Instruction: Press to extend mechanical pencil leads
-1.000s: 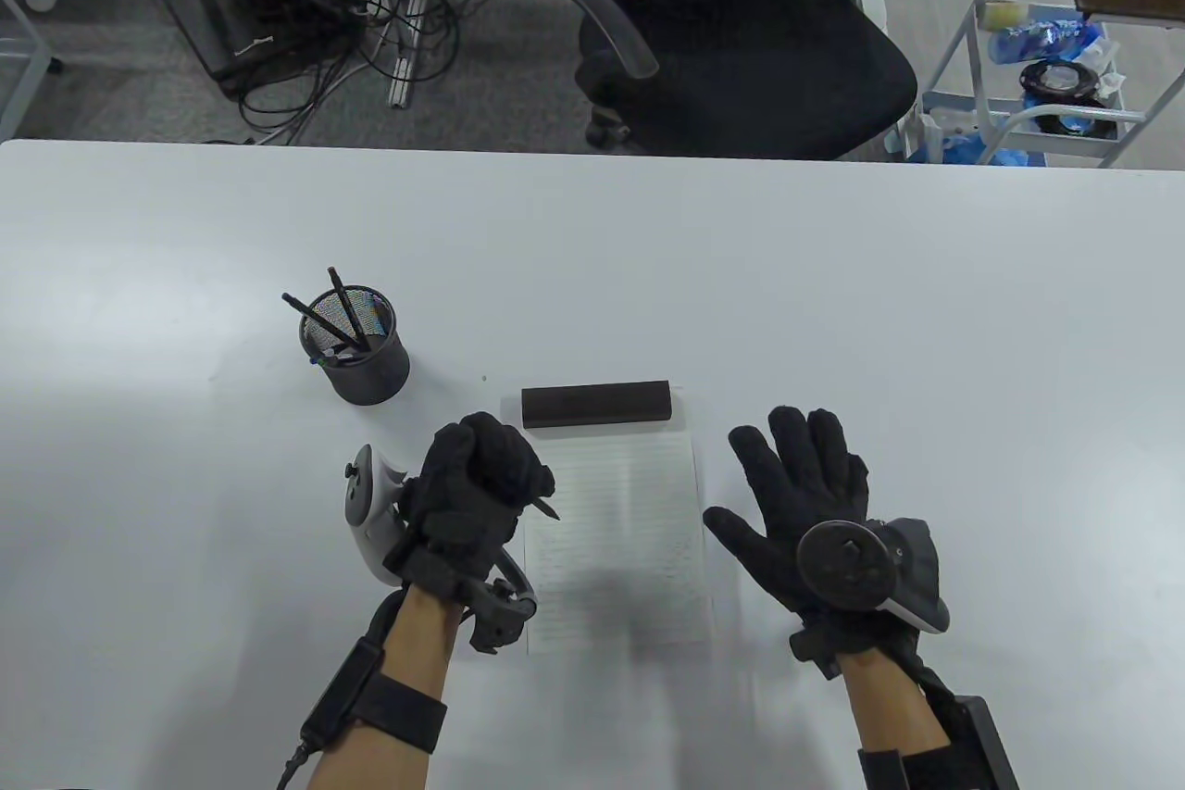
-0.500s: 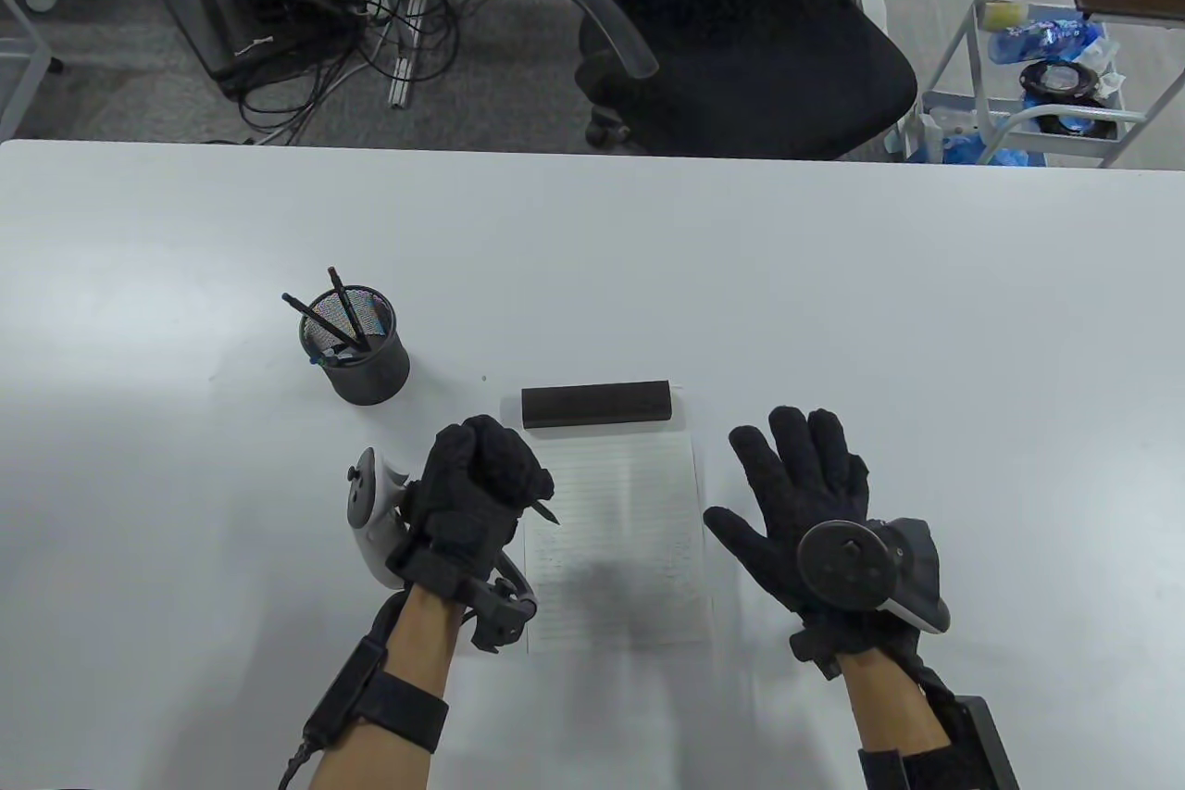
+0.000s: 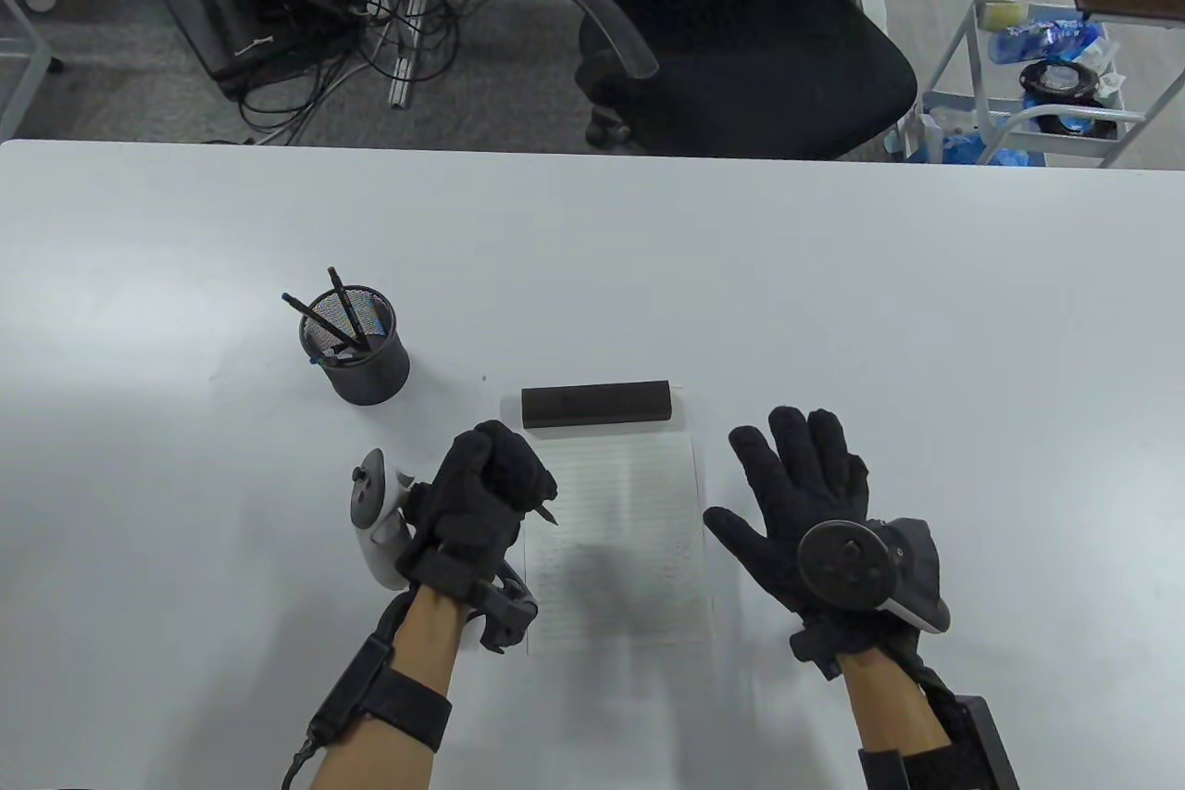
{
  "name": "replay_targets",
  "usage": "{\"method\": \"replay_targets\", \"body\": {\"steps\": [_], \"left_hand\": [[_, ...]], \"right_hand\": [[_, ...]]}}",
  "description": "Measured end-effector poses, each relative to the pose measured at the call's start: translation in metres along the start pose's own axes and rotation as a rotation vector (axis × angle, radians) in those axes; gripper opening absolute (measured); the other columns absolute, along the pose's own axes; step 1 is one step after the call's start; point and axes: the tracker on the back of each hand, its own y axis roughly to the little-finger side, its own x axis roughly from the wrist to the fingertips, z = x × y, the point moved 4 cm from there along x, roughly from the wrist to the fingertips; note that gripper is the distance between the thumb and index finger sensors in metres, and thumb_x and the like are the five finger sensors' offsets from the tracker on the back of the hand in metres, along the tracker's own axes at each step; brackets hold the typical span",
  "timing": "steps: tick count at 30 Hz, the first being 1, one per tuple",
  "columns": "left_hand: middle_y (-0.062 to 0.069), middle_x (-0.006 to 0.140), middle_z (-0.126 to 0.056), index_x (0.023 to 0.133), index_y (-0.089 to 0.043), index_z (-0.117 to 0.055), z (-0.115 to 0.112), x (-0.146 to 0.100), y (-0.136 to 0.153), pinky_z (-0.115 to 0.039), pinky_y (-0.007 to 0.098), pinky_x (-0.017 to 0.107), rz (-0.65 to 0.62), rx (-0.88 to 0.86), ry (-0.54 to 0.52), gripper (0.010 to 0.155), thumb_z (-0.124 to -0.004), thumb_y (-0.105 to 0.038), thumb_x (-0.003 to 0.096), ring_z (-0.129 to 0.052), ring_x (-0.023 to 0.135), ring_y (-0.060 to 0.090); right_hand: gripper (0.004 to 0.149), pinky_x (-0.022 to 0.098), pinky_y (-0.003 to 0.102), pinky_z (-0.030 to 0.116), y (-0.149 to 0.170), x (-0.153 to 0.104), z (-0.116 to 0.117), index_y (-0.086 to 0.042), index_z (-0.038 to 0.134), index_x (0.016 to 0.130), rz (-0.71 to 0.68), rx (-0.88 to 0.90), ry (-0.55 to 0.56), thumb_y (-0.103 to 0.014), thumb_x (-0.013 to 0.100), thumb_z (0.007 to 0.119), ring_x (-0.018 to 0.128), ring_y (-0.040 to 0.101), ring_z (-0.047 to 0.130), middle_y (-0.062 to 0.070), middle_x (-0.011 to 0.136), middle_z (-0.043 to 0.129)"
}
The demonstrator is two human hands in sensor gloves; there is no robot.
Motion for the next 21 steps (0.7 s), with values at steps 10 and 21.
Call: {"method": "replay_targets", "body": {"steps": [10, 21], "left_hand": [[-0.011, 0.058, -0.084, 0.07, -0.033, -0.076, -0.0012, 0.0003, 0.0032, -0.068, 0.047, 0.071, 0.019, 0.034, 0.0, 0.042, -0.048, -0.063, 0.0603, -0.084, 0.056, 0.016], [-0.011, 0.059, -0.084, 0.07, -0.034, -0.076, -0.0022, 0.0018, 0.0079, -0.066, 0.048, 0.073, 0.045, 0.064, 0.006, 0.042, -0.049, -0.063, 0.0601, -0.083, 0.058, 0.016]], "right_hand": [[0.08, 0.063, 0.084, 0.035, 0.0009, -0.0002, -0.0006, -0.021, 0.037, 0.121, 0.003, 0.0, 0.003, -0.063, 0.056, 0.057, 0.105, 0.065, 0.019, 0.034, 0.123, 0.032], [0.08, 0.063, 0.084, 0.035, 0.0014, -0.0003, -0.0011, -0.021, 0.037, 0.121, 0.002, -0.001, 0.005, -0.063, 0.056, 0.057, 0.105, 0.065, 0.019, 0.034, 0.123, 0.032]]}}
